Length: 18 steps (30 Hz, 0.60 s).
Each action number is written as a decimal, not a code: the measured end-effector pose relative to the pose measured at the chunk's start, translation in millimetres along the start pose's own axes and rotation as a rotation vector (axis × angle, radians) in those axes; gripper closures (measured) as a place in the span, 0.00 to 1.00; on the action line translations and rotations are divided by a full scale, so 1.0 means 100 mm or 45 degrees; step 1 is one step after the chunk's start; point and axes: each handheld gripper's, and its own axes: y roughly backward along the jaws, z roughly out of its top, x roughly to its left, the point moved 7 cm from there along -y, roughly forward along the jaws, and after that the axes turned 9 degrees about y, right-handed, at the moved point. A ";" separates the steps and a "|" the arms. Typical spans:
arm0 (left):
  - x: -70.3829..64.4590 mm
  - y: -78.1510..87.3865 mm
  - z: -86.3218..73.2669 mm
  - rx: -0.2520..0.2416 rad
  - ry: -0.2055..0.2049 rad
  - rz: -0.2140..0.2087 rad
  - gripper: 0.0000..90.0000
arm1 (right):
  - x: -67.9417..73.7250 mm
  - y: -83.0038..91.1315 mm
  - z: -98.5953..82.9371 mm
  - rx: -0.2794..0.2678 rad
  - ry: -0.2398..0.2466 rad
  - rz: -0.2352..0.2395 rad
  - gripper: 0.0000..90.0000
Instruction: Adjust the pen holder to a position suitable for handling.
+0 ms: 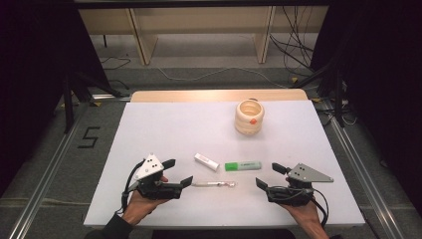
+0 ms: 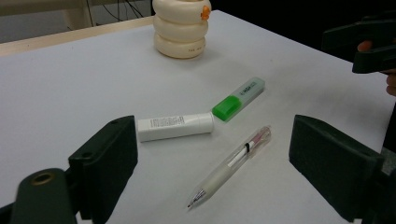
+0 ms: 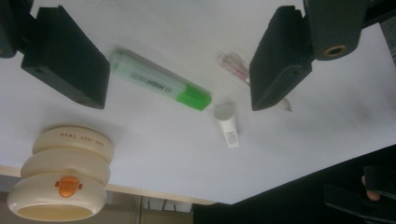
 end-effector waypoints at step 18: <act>-0.01 0.00 0.01 -0.007 -0.001 -0.004 0.17 | -0.06 0.01 0.05 -0.007 0.016 -0.040 0.24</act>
